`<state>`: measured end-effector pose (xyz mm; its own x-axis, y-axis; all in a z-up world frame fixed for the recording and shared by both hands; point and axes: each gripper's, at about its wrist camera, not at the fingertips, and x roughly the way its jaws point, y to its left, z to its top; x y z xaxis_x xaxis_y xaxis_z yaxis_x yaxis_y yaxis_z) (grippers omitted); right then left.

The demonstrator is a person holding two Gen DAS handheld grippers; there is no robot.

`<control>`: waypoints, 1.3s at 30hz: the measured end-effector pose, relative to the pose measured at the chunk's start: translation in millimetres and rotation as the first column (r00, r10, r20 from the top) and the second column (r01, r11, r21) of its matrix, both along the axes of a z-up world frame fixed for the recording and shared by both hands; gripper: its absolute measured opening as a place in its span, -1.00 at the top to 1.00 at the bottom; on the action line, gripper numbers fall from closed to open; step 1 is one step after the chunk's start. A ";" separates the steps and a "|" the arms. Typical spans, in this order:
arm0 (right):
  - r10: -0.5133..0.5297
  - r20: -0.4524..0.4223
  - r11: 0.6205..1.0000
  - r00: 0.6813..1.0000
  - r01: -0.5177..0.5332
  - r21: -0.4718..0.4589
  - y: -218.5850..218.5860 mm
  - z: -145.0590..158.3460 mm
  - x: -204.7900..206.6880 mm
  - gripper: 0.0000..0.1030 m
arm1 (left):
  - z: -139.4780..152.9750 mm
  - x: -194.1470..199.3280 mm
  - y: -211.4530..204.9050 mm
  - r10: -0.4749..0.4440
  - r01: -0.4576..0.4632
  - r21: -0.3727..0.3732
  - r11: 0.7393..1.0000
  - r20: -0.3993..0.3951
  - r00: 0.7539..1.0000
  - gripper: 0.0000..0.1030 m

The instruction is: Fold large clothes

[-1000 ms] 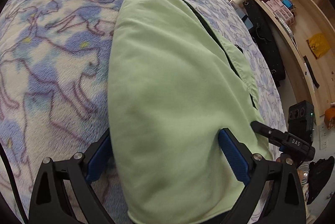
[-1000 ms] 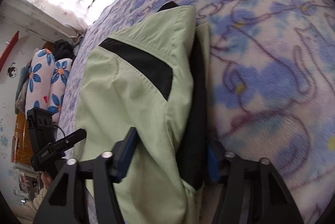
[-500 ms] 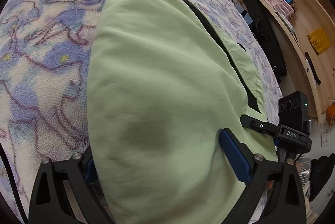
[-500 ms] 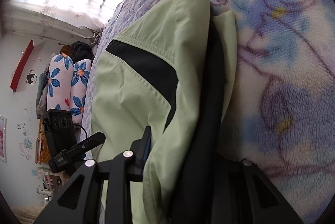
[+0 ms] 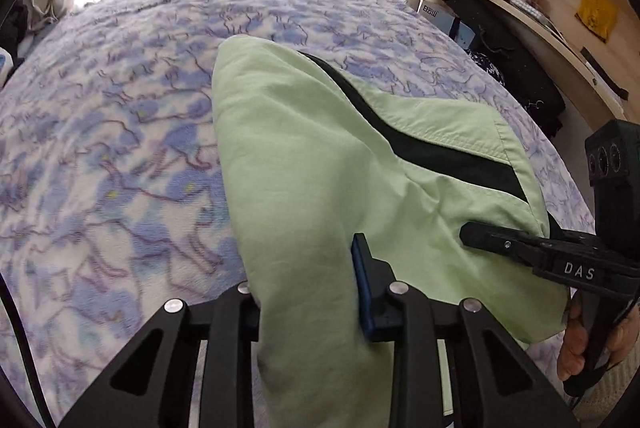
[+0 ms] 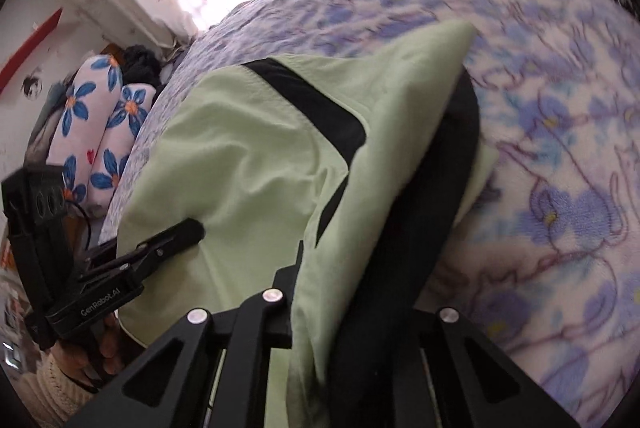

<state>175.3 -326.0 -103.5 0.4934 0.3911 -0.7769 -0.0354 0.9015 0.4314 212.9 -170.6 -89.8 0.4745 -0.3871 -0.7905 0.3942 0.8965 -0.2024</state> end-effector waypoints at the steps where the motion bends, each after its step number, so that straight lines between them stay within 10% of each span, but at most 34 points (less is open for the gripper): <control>1: 0.012 0.004 1.000 1.000 -0.012 -0.007 11.8 7.1 -2.0 0.81 | 5.9 -4.3 12.1 0.003 -0.003 -0.002 1.000 0.002 1.000 0.50; 10: 0.138 0.110 0.990 0.984 -0.142 0.026 107.6 68.3 32.1 0.82 | 77.8 4.4 163.6 0.082 -0.082 -0.003 0.997 0.015 0.997 0.50; 21: 0.143 0.245 0.982 0.959 -0.169 0.088 226.5 86.5 208.6 0.82 | 136.9 183.8 301.2 0.112 -0.130 0.128 0.983 0.136 0.984 0.49; 30: 0.016 0.207 0.982 0.978 -0.055 0.180 247.8 3.8 352.7 0.81 | 55.0 357.9 344.5 0.135 -0.146 0.100 0.984 0.108 0.985 0.39; 32: 0.011 0.106 0.989 0.994 -0.027 0.146 247.2 -40.9 373.7 0.71 | 3.6 385.7 353.8 0.189 -0.190 0.119 0.974 0.025 0.982 0.23; 34: 0.045 0.010 0.990 0.999 -0.046 0.133 245.9 -85.3 383.0 0.35 | -44.7 394.0 358.4 0.283 -0.271 0.200 0.942 -0.031 0.959 -0.44; 36: 0.058 0.078 0.985 0.995 -0.070 0.160 239.6 -90.0 373.3 0.35 | -58.2 387.8 373.2 0.374 -0.376 0.138 0.916 0.042 0.926 -0.81; 39: 0.101 0.114 0.991 0.988 -0.110 0.076 242.6 -80.1 362.0 0.30 | -57.9 378.7 384.7 0.400 -0.403 0.082 0.911 0.057 0.915 -0.82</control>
<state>537.4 -83.5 -183.6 0.5267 0.5056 -0.6833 -0.1796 0.8519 0.4919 591.6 214.0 -147.7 0.6050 -0.0857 -0.7916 0.0031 0.9944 -0.1053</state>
